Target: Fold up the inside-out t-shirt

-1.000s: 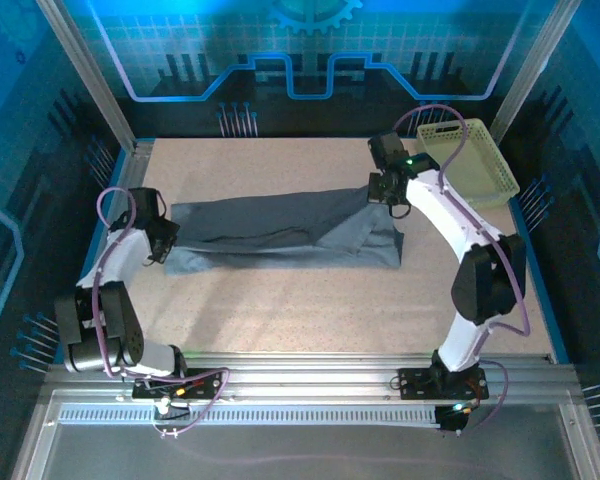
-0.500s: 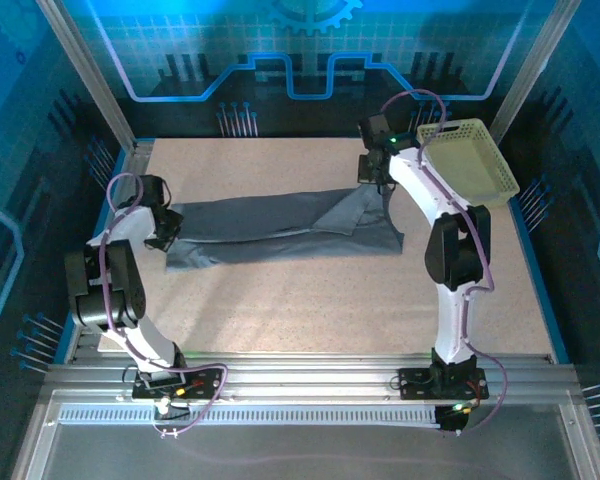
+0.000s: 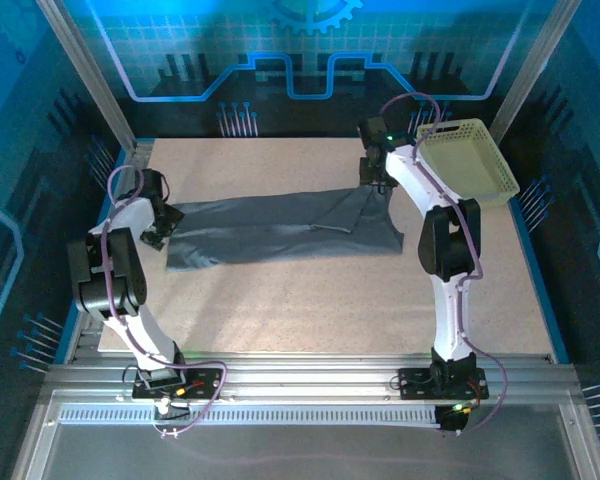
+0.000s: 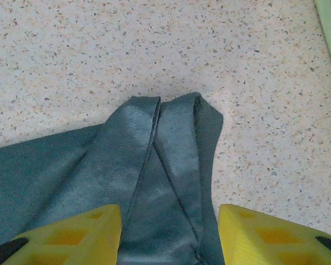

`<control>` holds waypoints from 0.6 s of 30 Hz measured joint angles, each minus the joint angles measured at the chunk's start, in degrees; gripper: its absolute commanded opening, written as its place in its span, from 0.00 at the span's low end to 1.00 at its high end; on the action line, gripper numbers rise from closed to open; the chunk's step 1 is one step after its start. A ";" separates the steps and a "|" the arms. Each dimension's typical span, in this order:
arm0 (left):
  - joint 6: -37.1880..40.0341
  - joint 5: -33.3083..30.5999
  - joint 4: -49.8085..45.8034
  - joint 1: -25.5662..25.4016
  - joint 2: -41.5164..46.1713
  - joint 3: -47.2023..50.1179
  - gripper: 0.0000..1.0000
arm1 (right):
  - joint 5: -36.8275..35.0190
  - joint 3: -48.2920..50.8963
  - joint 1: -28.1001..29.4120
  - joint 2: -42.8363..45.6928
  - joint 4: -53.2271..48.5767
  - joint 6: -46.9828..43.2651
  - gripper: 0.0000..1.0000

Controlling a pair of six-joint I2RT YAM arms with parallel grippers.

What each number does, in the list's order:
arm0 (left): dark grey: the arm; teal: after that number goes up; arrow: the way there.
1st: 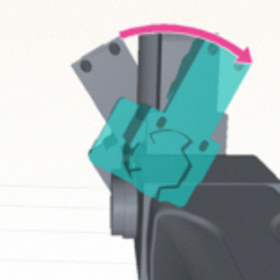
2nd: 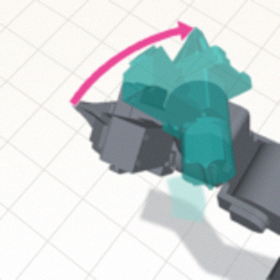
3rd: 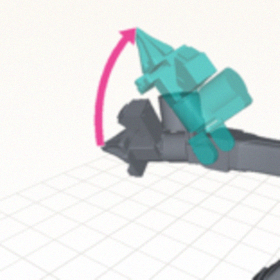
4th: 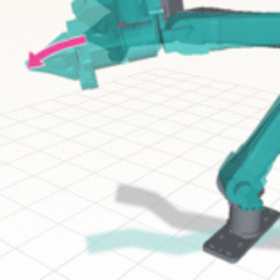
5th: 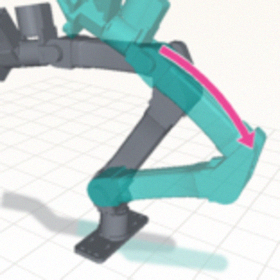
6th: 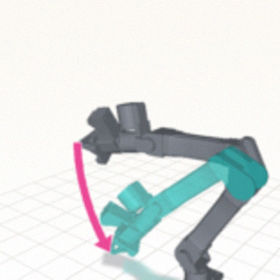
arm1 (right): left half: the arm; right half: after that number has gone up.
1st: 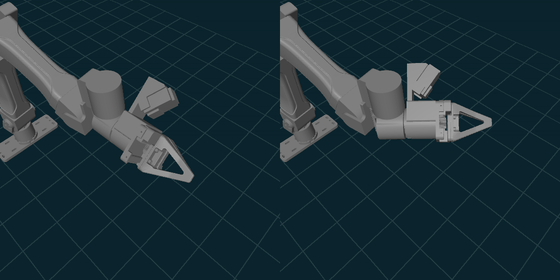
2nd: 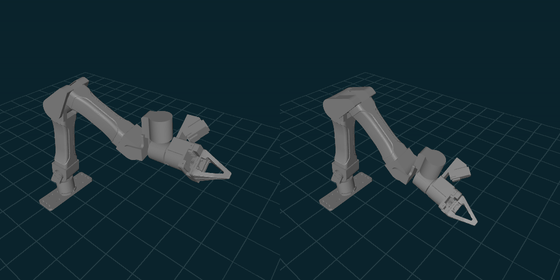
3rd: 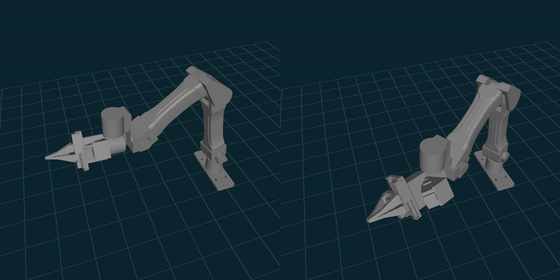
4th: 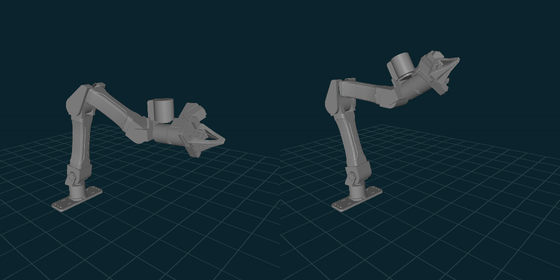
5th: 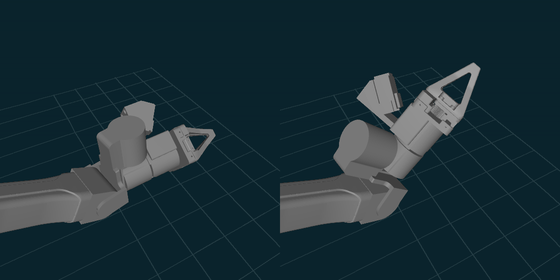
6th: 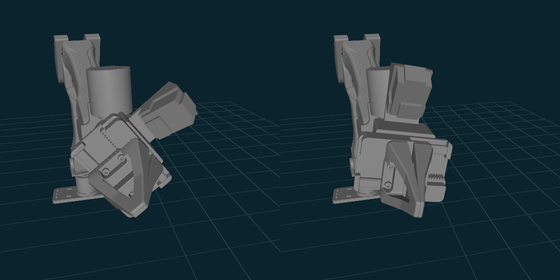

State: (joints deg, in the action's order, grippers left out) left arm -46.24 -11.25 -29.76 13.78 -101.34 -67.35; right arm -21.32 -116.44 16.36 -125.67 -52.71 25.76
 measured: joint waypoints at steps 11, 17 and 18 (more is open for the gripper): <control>3.41 -0.94 0.79 -9.07 11.85 2.84 0.76 | 12.81 27.02 4.85 19.15 11.13 0.83 0.53; 4.33 4.26 4.46 -14.05 4.33 4.79 0.76 | 19.30 31.39 6.71 17.11 16.22 4.37 0.53; 4.37 4.70 4.70 -13.92 2.73 5.09 0.77 | 19.85 32.02 6.45 16.35 16.85 5.22 0.53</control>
State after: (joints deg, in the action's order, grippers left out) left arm -41.87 -6.55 -25.06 -0.14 -98.61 -62.26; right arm -1.48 -84.42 22.81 -109.32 -35.86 30.98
